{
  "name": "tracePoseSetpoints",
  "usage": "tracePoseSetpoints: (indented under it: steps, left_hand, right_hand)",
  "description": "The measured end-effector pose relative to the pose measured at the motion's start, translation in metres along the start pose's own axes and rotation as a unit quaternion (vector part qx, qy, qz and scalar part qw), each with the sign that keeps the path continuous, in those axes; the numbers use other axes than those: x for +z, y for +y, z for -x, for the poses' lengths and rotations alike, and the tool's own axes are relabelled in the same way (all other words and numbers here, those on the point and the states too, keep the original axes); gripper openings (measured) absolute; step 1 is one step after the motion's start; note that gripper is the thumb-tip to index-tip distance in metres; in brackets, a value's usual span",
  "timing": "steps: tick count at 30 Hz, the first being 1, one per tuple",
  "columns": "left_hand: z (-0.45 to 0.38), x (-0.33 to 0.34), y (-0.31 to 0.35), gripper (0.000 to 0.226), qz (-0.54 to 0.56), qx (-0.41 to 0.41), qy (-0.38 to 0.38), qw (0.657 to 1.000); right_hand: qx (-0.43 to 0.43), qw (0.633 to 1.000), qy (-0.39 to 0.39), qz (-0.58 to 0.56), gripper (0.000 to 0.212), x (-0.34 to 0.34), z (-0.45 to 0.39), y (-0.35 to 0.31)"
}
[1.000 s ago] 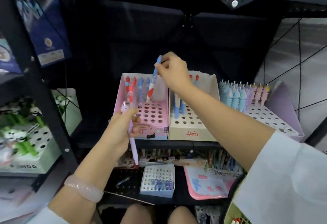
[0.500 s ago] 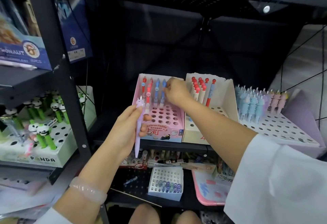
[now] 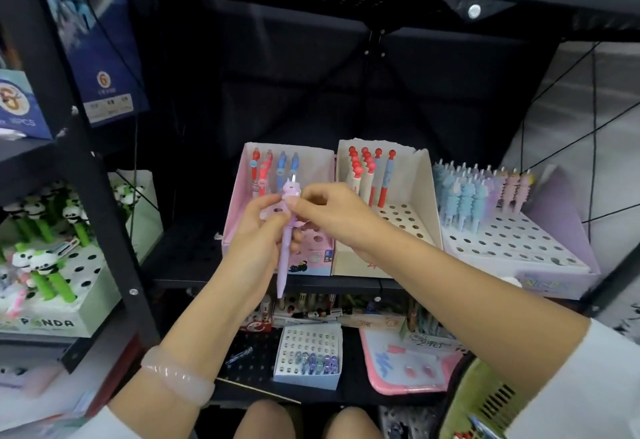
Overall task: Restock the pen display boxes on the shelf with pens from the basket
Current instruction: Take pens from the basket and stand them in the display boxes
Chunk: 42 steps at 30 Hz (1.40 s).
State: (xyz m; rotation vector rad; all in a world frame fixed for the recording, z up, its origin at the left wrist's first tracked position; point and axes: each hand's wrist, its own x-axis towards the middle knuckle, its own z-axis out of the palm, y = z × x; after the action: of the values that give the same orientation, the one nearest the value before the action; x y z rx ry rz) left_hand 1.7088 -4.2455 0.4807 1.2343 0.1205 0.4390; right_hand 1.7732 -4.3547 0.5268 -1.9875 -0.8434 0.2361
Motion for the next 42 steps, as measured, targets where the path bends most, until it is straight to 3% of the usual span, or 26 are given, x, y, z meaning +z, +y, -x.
tracePoseSetpoints:
  steps: [5, 9, 12, 18, 22, 27, 35, 42]
  left_hand:
    - [0.005, 0.043, -0.012, 0.024, -0.022, -0.032, -0.117, 0.992]
    - [0.006, 0.081, -0.028, 0.025, -0.082, -0.054, -0.172, 0.98]
    - [0.005, 0.114, -0.04, 0.021, -0.138, -0.026, -0.196, 0.971]
    - [-0.014, 0.165, -0.06, 0.024, -0.306, 0.06, -0.239, 0.919]
    - [-0.024, 0.182, -0.069, 0.027, -0.371, 0.089, -0.242, 0.892]
    - [-0.026, 0.184, -0.078, 0.027, -0.411, 0.111, -0.241, 0.872]
    - [-0.022, 0.185, -0.076, 0.022, -0.394, 0.105, -0.245, 0.879]
    - [0.006, 0.199, -0.067, 0.026, -0.321, 0.115, -0.256, 0.905]
  right_hand:
    - [0.002, 0.993, 0.074, -0.088, 0.015, -0.045, 0.026, 0.021]
    - [0.014, 0.975, 0.187, -0.116, 0.018, -0.103, 0.044, 0.046]
    - [0.016, 0.957, 0.275, -0.088, 0.014, -0.148, 0.058, 0.07]
    - [0.04, 0.913, 0.403, 0.037, 0.007, -0.218, 0.072, 0.119]
    - [0.07, 0.903, 0.414, 0.092, 0.021, -0.239, 0.064, 0.14]
    - [0.098, 0.909, 0.375, 0.152, 0.022, -0.239, 0.051, 0.166]
    - [0.138, 0.933, 0.239, 0.23, 0.022, -0.236, 0.045, 0.181]
    - [0.13, 0.93, 0.264, 0.22, 0.033, -0.229, 0.081, 0.175]
